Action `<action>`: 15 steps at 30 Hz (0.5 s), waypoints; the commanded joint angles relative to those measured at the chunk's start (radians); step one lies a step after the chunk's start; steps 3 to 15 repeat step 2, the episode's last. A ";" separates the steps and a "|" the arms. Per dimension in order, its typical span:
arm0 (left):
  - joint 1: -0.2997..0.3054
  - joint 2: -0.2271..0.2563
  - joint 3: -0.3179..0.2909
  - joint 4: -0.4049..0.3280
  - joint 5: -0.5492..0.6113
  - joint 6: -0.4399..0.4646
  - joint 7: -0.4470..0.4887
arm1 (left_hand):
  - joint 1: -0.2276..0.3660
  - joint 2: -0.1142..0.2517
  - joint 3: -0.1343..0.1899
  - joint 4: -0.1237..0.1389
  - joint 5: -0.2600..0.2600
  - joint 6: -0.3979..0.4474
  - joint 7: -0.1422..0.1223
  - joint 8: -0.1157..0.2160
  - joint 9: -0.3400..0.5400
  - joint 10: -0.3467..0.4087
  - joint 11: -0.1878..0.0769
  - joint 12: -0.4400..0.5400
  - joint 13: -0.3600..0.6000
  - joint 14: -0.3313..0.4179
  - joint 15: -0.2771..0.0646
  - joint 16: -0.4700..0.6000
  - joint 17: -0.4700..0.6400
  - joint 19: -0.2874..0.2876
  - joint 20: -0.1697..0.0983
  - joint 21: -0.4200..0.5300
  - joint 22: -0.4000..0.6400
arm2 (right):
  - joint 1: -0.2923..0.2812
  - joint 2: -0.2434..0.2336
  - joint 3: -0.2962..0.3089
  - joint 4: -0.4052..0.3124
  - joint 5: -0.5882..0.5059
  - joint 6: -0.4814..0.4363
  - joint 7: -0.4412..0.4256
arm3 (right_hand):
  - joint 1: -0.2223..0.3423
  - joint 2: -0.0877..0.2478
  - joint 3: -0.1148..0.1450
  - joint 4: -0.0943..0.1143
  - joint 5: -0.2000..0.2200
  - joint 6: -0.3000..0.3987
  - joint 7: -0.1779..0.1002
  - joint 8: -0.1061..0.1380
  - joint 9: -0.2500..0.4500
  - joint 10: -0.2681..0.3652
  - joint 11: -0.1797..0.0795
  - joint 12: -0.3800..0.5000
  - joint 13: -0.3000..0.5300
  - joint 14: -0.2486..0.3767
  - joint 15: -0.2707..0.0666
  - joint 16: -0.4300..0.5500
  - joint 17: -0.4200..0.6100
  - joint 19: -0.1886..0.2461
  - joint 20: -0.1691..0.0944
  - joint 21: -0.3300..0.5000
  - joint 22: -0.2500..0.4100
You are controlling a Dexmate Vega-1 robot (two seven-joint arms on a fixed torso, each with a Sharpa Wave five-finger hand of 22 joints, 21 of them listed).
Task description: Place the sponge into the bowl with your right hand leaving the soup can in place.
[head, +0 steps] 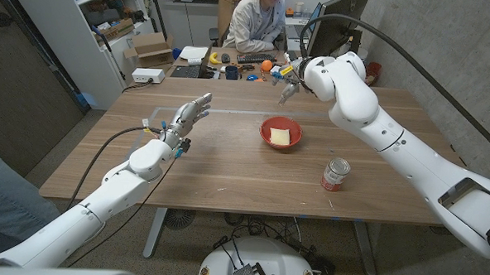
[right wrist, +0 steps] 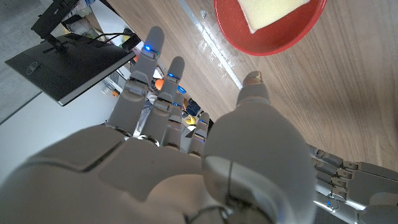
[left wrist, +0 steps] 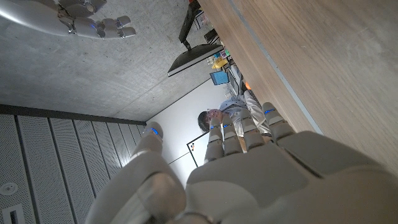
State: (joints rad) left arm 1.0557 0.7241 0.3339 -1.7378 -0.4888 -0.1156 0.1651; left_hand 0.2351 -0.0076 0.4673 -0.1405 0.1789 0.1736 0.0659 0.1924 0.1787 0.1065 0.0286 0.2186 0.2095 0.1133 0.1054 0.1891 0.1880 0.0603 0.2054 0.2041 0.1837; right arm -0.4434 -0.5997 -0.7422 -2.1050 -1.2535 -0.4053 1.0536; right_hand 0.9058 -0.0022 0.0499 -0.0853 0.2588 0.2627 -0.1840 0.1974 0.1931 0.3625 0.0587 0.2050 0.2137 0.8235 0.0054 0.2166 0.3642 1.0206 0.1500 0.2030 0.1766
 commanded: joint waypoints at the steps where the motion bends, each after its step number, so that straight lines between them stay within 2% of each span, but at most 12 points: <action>1: 0.011 0.004 -0.005 -0.014 0.003 0.003 0.006 | 0.015 -0.002 -0.003 0.002 -0.003 0.003 -0.002 -0.001 0.006 0.004 0.002 0.005 0.003 0.005 0.000 0.006 0.003 0.002 0.007 0.001 0.003 | -0.010 0.001 0.008 -0.010 -0.002 0.005 0.003 | 0.003 0.009 0.000 0.000 0.006 0.004 0.007 0.005 0.004 -0.001 -0.004 0.000 -0.001 -0.001 -0.003 0.003 0.003 -0.002 -0.003 -0.002 0.004; 15: 0.011 0.004 -0.005 -0.014 0.003 0.003 0.006 | 0.015 -0.002 -0.003 0.002 -0.003 0.004 -0.002 -0.001 0.006 0.005 0.002 0.005 0.003 0.005 0.000 0.006 0.003 0.002 0.007 0.001 0.003 | -0.011 0.002 0.007 -0.009 -0.004 0.003 0.004 | 0.002 0.009 0.000 0.000 0.006 0.003 0.007 0.004 0.004 -0.001 -0.003 -0.001 -0.001 -0.001 -0.003 0.003 0.003 -0.002 -0.003 -0.002 0.004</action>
